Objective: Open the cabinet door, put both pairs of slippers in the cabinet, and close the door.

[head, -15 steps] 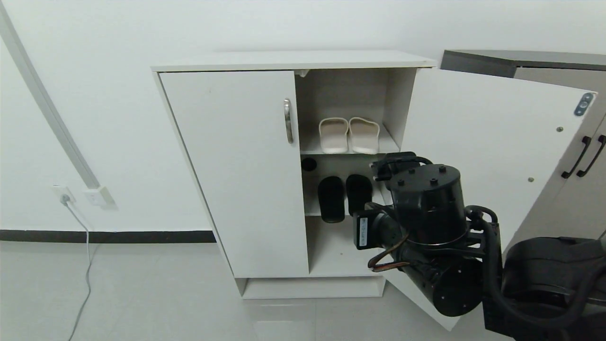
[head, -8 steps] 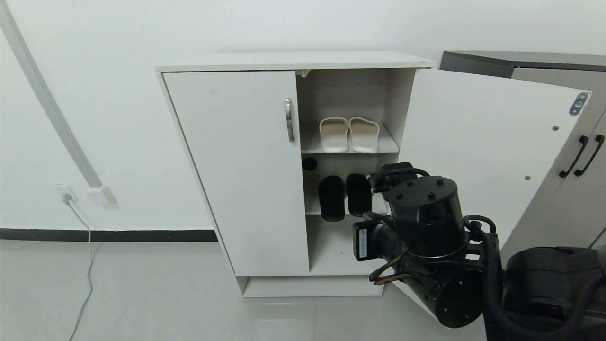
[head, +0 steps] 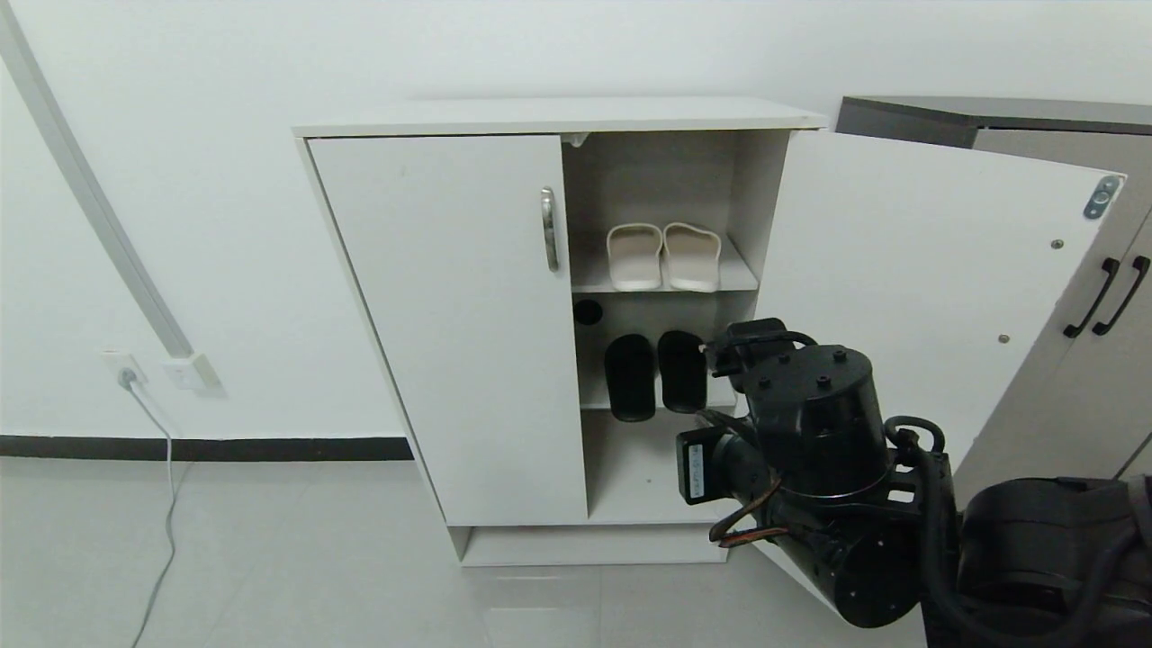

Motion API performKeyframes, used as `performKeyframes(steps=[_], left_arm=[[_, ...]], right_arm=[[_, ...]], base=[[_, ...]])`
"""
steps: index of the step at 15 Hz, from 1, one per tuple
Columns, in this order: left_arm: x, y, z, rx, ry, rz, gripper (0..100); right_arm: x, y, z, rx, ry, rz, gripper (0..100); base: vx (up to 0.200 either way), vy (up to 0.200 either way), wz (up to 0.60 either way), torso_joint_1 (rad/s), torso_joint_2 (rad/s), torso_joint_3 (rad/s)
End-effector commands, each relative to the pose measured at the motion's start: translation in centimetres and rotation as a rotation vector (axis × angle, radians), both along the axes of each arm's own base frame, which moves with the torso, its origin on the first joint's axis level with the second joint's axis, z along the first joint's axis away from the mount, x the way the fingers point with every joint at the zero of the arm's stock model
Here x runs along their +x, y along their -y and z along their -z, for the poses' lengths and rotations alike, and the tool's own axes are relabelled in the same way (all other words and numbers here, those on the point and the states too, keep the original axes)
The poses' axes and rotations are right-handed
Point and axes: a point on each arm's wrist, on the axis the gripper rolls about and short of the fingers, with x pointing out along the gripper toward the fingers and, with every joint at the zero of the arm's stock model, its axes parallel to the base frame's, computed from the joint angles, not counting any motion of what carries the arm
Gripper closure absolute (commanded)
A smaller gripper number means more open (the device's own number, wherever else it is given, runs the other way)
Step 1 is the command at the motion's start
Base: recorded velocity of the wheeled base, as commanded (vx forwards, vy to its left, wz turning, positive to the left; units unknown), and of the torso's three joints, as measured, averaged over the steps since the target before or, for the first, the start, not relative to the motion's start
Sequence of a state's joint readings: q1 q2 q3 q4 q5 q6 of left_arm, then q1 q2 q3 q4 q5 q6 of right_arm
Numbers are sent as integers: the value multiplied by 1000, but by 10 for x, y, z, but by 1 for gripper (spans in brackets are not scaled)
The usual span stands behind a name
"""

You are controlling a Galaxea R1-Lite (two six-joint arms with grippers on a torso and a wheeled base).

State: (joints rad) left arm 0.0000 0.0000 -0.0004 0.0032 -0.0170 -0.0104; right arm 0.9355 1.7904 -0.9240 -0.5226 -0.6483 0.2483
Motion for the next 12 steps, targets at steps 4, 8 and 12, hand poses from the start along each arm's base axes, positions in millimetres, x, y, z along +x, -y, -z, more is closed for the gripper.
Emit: performKeyframes(steps=[4, 8, 12], left_arm=[[0, 0, 0, 0, -2, 0, 100], [0, 0, 0, 0, 0, 0, 100], [0, 0, 0, 1, -2, 0, 100]], right_arm=[[1, -1, 4, -8, -7, -1, 100], [1, -1, 4, -8, -7, -1, 100], [2, -2, 6, -14, -11, -1, 100]], base=[[0, 0, 0, 0, 0, 0], [0, 0, 0, 2, -15, -16], [0, 0, 0, 17, -281, -320]])
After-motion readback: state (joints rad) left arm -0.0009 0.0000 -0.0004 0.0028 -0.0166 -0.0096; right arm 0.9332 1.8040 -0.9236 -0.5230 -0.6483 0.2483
